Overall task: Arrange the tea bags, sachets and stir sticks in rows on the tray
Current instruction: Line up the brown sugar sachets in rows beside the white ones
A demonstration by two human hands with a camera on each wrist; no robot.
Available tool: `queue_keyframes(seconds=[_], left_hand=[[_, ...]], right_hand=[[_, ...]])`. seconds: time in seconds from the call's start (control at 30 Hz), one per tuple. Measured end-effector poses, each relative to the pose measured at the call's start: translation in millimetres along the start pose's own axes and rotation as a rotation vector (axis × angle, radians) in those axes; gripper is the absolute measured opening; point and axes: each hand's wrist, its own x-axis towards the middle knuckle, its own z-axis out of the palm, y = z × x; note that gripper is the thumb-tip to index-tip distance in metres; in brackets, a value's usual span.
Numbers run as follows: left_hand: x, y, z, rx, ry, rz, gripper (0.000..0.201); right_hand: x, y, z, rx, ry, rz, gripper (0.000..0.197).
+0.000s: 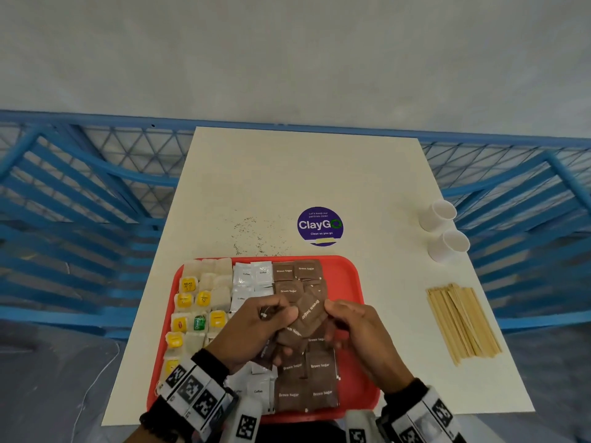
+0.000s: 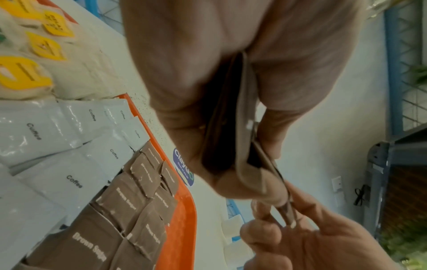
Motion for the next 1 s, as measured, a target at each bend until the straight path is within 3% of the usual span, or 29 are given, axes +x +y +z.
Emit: queue_keyframes(seconds=[0.07,0.2,0.33,0.43,0.6,0.67,0.77,0.83,1.0], left_hand=[[1.4,-3.4,1.6,0.025,-0.005,-0.004,0.033],[4.5,-12.7,8.5,-0.057,0.085,-0.006,0.024],[3.1,-26.2,19.3,-0.048,0.05,-0.079,0.034],[1.7,-34.6,21.0,0.016,0.017,-0.128,0.031],[-2.7,-39.3,1.1,0.057,0.064,-0.185,0.027],[-6.8,-38.9,-10.4,0.061,0.094,-0.207,0.026],[-12.9,-35.8,-22.5,0.082,0.129,-0.229,0.027],[-16.7,-32.8,-27.2,0.081,0.148,-0.234,0.03],[-22.1,-30.9,-33.1,0.076,0.172,-0.234,0.034]], right_hand=[[2.3,3.5,0.2,0.008,0.038,-0.004,0.031],[-6.3,8.6,8.7,-0.033,-0.037,-0.012,0.02],[-2.4,16.5,7.6,0.011,0.04,-0.015,0.018],[9.2,24.7,3.8,0.03,0.081,0.021,0.017],[65.5,23.4,-34.2,-0.418,0.095,-0.03,0.01],[99.4,17.1,-49.8,-0.74,-0.01,-0.055,0.017],[135.1,7.8,-54.6,-1.033,-0.186,-0.039,0.008],[147.2,4.4,-48.9,-1.071,-0.216,-0.018,0.011],[155.6,10.6,-36.4,-1.016,-0.124,0.031,0.027]])
